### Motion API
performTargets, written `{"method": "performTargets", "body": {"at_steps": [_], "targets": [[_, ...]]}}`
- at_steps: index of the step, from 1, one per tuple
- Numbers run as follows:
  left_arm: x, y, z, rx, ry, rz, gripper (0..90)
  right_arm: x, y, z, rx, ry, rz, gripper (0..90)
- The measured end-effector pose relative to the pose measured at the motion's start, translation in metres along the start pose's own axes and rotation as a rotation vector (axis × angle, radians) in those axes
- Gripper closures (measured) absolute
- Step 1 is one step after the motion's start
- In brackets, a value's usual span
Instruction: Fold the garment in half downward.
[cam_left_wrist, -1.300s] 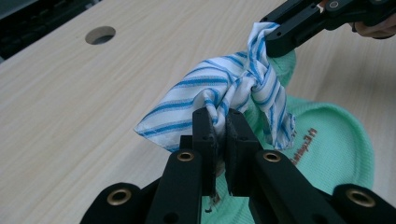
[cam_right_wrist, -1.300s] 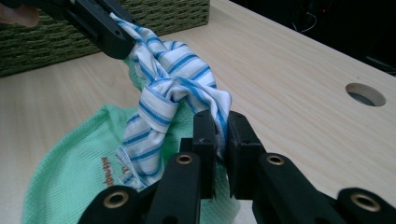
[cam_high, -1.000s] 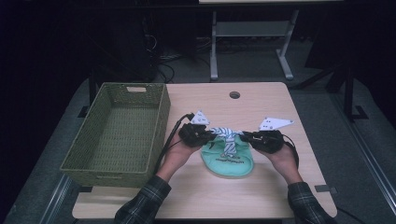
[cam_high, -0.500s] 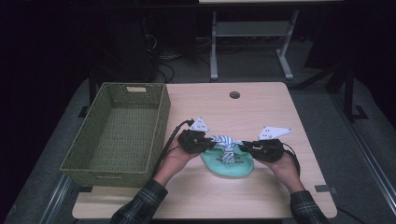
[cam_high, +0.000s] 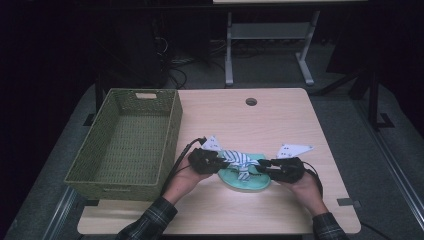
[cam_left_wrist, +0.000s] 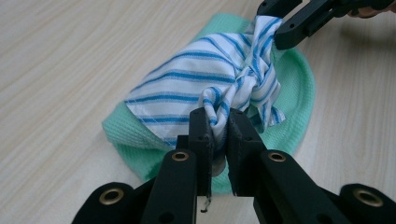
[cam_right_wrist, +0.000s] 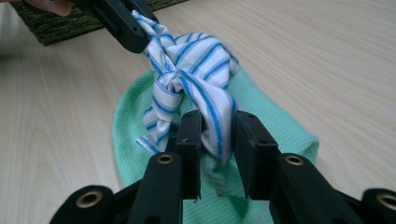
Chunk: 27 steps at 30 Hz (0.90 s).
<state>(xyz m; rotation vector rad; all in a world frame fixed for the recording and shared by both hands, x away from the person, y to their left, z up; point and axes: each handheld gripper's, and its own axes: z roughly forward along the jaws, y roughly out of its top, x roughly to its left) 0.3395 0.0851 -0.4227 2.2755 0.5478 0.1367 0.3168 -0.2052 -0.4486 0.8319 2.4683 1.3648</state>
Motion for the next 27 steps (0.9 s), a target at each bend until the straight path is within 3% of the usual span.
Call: {"method": "performTargets", "body": {"at_steps": [6, 10, 17, 19, 23, 27], "targets": [[-0.009, -0.006, 0.001, 0.011, -0.029, 0.013, 78.9, 0.006, -0.009, -0.006, 0.007, 0.011, 0.019, 72.3], [-0.015, -0.010, 0.005, 0.006, -0.062, -0.008, 77.8, 0.010, -0.014, -0.008, 0.021, 0.020, 0.021, 74.5], [-0.023, -0.018, 0.012, 0.034, -0.087, 0.000, 71.2, 0.013, -0.024, -0.013, 0.048, 0.019, 0.036, 73.6], [-0.024, -0.020, 0.012, 0.039, -0.089, 0.006, 65.3, 0.013, -0.027, -0.016, 0.055, 0.016, 0.033, 73.5], [-0.029, -0.018, 0.004, 0.021, -0.098, 0.012, 55.4, 0.014, -0.030, -0.022, 0.048, 0.014, 0.043, 73.6], [-0.032, -0.014, -0.010, -0.016, -0.100, 0.015, 52.7, 0.013, -0.030, -0.030, 0.025, 0.004, 0.051, 75.2]]}}
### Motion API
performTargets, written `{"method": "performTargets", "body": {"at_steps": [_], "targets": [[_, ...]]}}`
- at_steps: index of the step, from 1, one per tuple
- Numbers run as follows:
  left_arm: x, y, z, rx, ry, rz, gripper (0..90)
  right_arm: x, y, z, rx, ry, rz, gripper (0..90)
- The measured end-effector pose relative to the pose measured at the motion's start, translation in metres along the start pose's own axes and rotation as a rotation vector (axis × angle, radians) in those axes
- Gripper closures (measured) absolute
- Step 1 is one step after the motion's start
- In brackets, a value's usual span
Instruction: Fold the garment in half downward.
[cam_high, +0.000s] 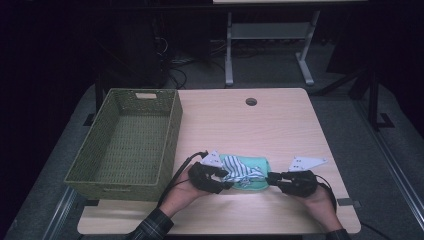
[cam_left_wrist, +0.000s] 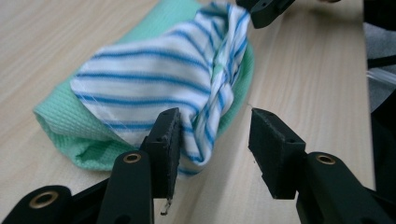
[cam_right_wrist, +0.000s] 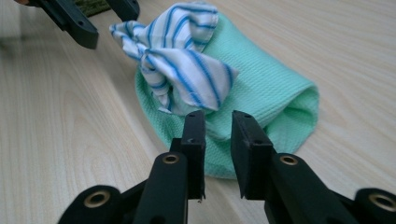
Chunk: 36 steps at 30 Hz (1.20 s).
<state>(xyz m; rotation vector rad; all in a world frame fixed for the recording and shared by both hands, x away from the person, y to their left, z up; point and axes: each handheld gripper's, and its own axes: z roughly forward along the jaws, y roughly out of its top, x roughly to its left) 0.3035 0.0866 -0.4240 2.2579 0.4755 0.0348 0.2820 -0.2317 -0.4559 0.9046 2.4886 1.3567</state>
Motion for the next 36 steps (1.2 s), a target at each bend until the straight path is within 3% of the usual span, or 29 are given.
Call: {"method": "performTargets", "body": {"at_steps": [2, 5, 9, 13, 17, 24, 30, 36], "targets": [[0.000, 0.002, -0.007, -0.020, 0.011, 0.000, 54.3, -0.001, 0.002, -0.004, -0.008, -0.006, 0.002, 76.9], [0.006, 0.007, -0.015, -0.047, 0.031, -0.028, 68.1, -0.003, 0.007, -0.008, -0.031, -0.015, 0.003, 82.1], [0.014, 0.014, -0.018, -0.046, 0.072, -0.061, 81.1, -0.006, 0.017, -0.005, -0.042, -0.020, 0.000, 87.3], [0.025, 0.022, -0.016, -0.042, 0.110, -0.090, 88.1, -0.010, 0.029, 0.003, -0.048, -0.020, -0.013, 89.2], [0.037, 0.030, -0.010, -0.035, 0.147, -0.110, 89.2, -0.016, 0.039, 0.015, -0.048, -0.017, -0.014, 89.6], [0.051, 0.039, 0.013, -0.013, 0.142, -0.107, 89.0, -0.027, 0.047, 0.041, -0.011, -0.016, -0.008, 89.7], [0.059, 0.034, 0.038, 0.042, 0.129, -0.123, 88.8, -0.035, 0.043, 0.056, 0.028, -0.020, 0.002, 89.8], [0.066, 0.024, 0.049, 0.080, 0.126, -0.148, 89.1, -0.042, 0.031, 0.066, 0.081, -0.027, 0.031, 89.8]]}}
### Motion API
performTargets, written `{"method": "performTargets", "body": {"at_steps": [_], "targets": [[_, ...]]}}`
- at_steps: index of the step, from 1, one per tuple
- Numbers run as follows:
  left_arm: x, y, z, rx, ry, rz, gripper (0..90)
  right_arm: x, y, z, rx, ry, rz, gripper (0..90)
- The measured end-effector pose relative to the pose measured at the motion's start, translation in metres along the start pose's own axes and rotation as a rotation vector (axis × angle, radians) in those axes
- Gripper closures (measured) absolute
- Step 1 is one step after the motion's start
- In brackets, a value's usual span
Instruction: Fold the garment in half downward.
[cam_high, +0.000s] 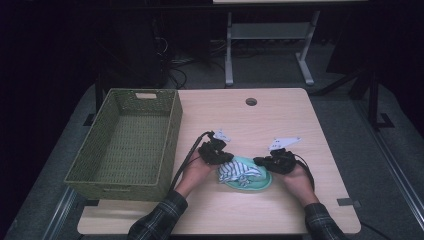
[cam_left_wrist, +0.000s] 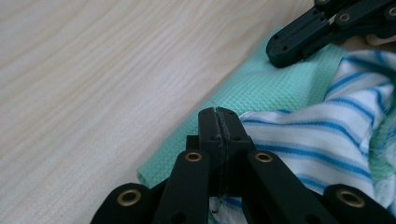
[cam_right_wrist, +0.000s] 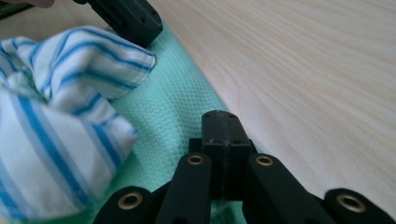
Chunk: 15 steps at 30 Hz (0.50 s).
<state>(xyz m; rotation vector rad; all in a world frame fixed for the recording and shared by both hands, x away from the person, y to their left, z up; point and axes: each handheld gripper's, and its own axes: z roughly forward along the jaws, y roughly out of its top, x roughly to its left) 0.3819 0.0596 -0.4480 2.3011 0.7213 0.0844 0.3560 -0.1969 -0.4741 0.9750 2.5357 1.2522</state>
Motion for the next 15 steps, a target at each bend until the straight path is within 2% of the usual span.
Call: {"method": "performTargets", "body": {"at_steps": [2, 3, 5, 6, 10, 15], "targets": [[0.001, -0.003, 0.004, 0.013, -0.004, -0.012, 89.4, -0.002, -0.002, 0.001, 0.006, 0.004, 0.014, 89.9], [0.002, -0.004, 0.005, 0.036, -0.001, 0.009, 89.4, -0.003, -0.003, 0.001, 0.007, 0.005, 0.011, 89.9], [0.002, -0.007, 0.008, 0.030, -0.005, 0.005, 89.6, -0.003, -0.004, 0.000, 0.010, -0.008, 0.012, 90.0], [0.001, -0.007, 0.008, 0.019, -0.006, -0.011, 89.6, -0.003, -0.005, 0.000, 0.009, -0.008, 0.007, 90.0], [0.000, -0.007, 0.008, 0.027, -0.001, 0.003, 89.6, -0.001, -0.004, -0.004, 0.019, -0.025, 0.009, 89.9], [0.000, -0.007, 0.008, 0.030, -0.005, 0.003, 89.6, 0.012, 0.003, -0.020, -0.047, 0.029, -0.015, 89.9]]}}
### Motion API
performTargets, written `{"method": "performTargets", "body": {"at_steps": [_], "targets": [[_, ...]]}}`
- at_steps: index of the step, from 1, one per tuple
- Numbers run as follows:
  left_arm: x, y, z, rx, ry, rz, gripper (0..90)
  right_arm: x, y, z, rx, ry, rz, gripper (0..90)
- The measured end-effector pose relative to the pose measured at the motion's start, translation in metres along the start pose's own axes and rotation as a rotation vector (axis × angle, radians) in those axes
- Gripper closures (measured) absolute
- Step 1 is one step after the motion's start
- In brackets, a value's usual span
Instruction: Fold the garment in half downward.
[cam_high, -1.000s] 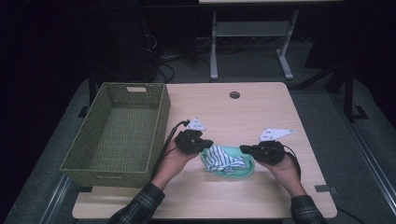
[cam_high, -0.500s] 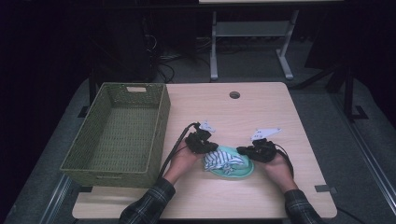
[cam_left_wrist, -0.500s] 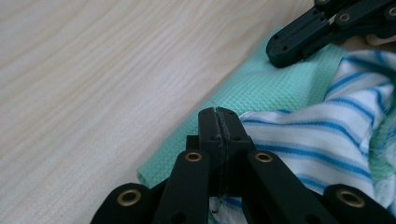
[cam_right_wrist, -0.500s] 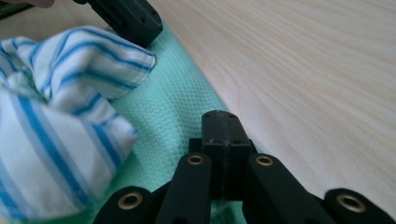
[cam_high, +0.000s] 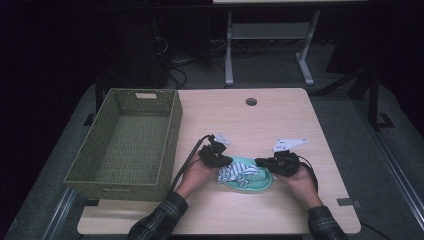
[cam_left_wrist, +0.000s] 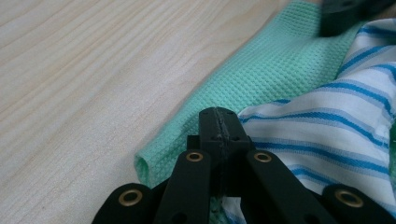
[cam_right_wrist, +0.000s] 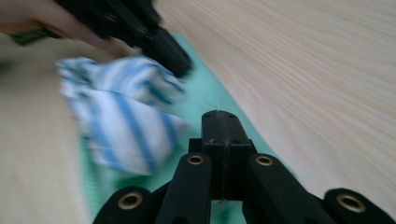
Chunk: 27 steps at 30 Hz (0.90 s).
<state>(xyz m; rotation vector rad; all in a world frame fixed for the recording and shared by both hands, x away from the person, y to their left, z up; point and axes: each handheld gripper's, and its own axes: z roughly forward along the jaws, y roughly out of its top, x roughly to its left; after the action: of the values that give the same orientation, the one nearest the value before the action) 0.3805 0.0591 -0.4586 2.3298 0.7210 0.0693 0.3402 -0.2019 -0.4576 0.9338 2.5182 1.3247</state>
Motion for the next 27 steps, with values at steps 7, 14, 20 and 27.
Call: {"method": "performTargets", "body": {"at_steps": [7, 14, 20, 27], "targets": [[-0.001, 0.000, -0.001, 0.000, -0.001, -0.001, 89.5, 0.024, -0.004, -0.010, -0.015, 0.059, -0.032, 89.9], [0.000, -0.001, -0.002, -0.006, -0.025, -0.020, 87.1, 0.039, -0.019, -0.007, 0.051, 0.093, -0.070, 89.9], [0.000, -0.001, -0.003, -0.026, -0.061, -0.043, 74.3, 0.049, -0.030, 0.001, 0.117, 0.100, -0.106, 89.9], [-0.002, 0.004, -0.022, -0.086, -0.052, -0.028, 63.3, 0.047, -0.025, -0.006, 0.075, 0.097, -0.088, 89.9]]}}
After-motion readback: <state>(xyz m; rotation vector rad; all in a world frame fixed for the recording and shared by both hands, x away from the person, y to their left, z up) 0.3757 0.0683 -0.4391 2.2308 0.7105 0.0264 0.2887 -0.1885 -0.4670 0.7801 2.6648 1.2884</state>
